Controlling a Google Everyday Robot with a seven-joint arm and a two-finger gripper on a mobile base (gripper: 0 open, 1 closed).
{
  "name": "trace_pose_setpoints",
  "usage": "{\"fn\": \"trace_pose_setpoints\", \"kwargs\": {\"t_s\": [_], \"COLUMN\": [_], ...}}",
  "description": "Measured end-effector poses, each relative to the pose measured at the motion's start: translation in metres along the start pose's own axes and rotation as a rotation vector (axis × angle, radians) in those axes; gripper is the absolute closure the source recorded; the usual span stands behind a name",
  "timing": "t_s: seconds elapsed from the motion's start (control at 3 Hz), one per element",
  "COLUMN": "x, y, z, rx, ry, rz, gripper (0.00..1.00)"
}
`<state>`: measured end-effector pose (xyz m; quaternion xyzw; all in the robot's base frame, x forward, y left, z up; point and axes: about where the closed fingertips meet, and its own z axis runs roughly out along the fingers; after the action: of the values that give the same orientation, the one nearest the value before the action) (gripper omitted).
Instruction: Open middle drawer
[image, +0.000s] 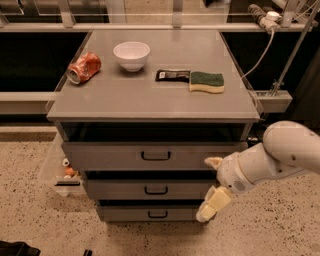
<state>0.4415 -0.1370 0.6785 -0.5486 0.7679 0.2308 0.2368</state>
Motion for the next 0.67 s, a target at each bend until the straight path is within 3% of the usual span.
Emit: {"fn": "trace_pose_setpoints", "kwargs": {"t_s": [0.33, 0.67], "x": [0.032, 0.049], "y": [0.009, 0.015], "z": [0.074, 0.122], "rx": [-0.156, -0.18], "ry": [-0.058, -0.082], "rz": [0.078, 0.095], "gripper": [0.0, 0.0]}}
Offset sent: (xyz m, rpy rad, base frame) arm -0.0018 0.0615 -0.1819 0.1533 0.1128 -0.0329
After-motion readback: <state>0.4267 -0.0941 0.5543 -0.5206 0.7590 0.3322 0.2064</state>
